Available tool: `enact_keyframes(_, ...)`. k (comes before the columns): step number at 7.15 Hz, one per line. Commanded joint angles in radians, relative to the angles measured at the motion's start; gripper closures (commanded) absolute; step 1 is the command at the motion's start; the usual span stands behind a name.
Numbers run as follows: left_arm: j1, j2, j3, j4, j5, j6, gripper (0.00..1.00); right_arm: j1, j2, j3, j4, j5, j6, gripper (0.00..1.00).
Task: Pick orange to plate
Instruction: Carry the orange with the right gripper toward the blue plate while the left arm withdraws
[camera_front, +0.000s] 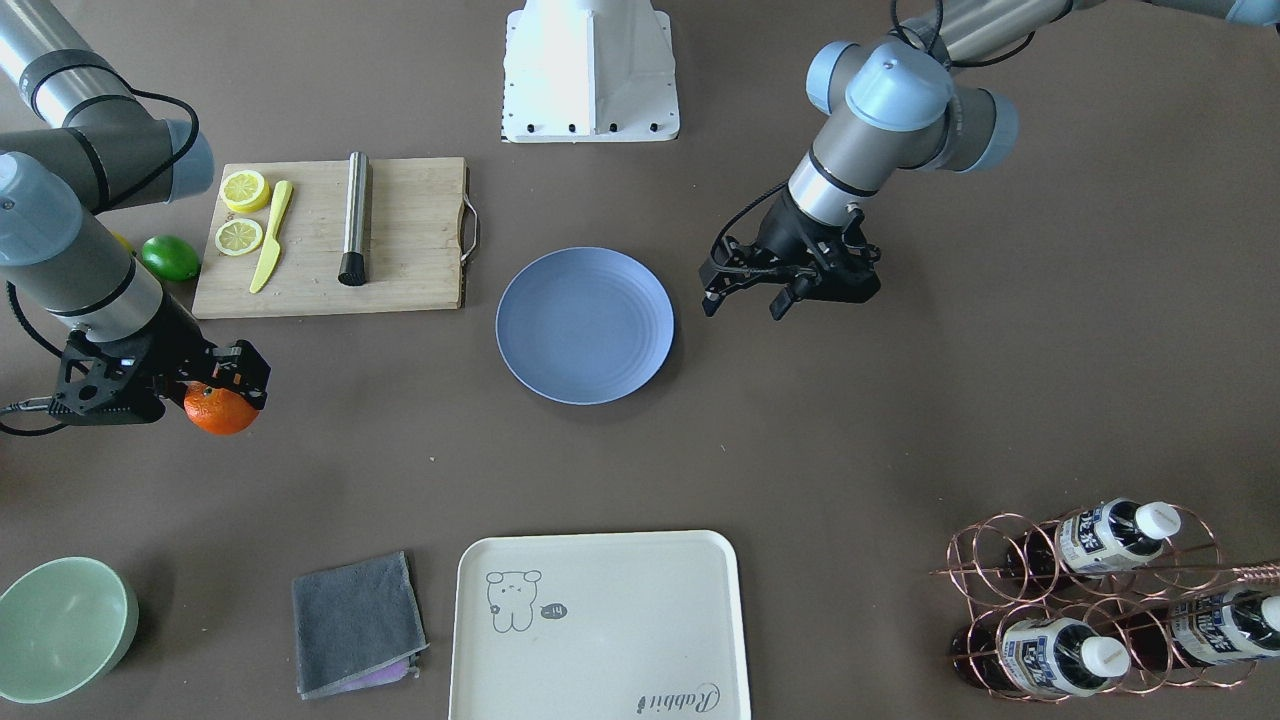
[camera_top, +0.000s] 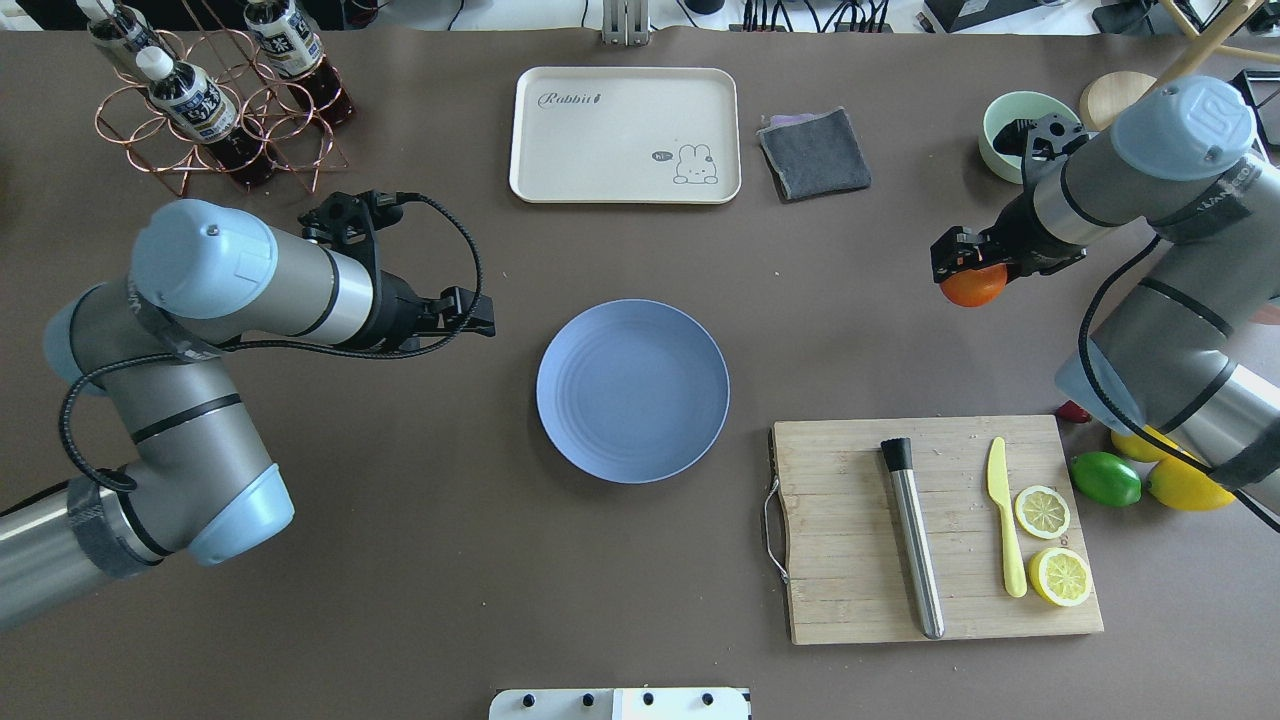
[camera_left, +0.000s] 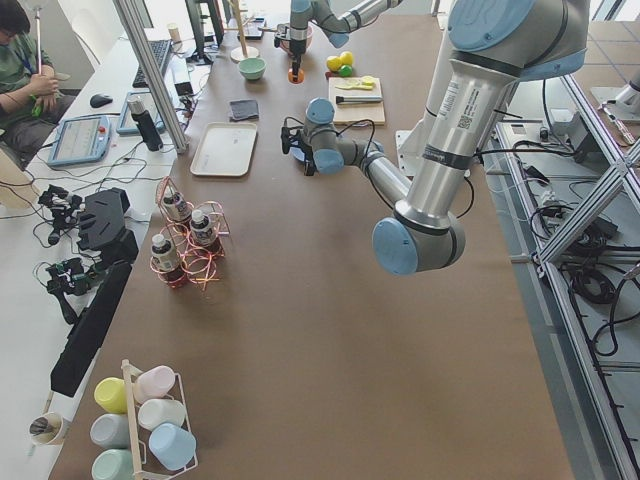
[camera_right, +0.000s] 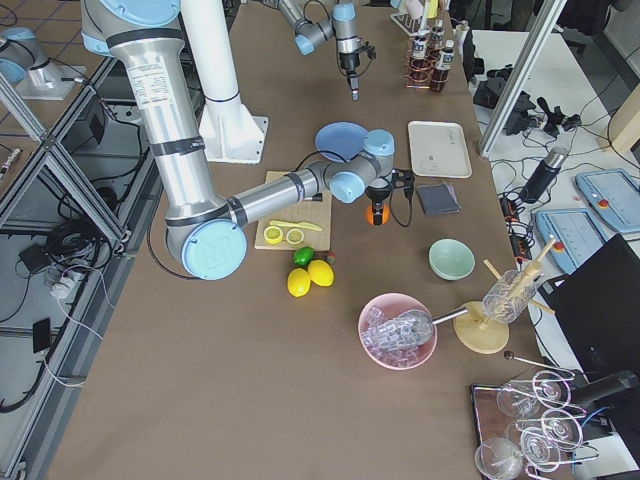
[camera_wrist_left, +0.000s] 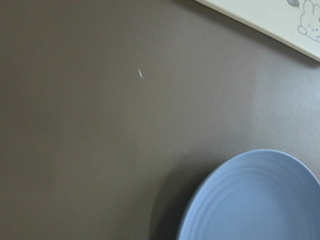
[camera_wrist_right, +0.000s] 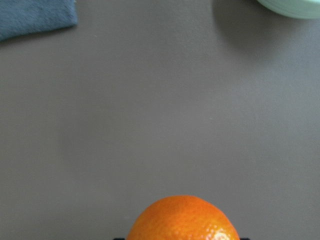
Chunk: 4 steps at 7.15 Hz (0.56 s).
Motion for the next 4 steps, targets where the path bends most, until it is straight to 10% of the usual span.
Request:
enact_keyframes(1,-0.107,0.157,-0.042,-0.003,-0.017,0.293,0.02,-0.086,0.074,0.043,-0.041,-0.072,0.106,1.00)
enact_keyframes(4,-0.277,0.456,-0.172,-0.102,-0.019,0.483,0.02,-0.303,0.276,0.046,-0.222,-0.265,0.186,1.00)
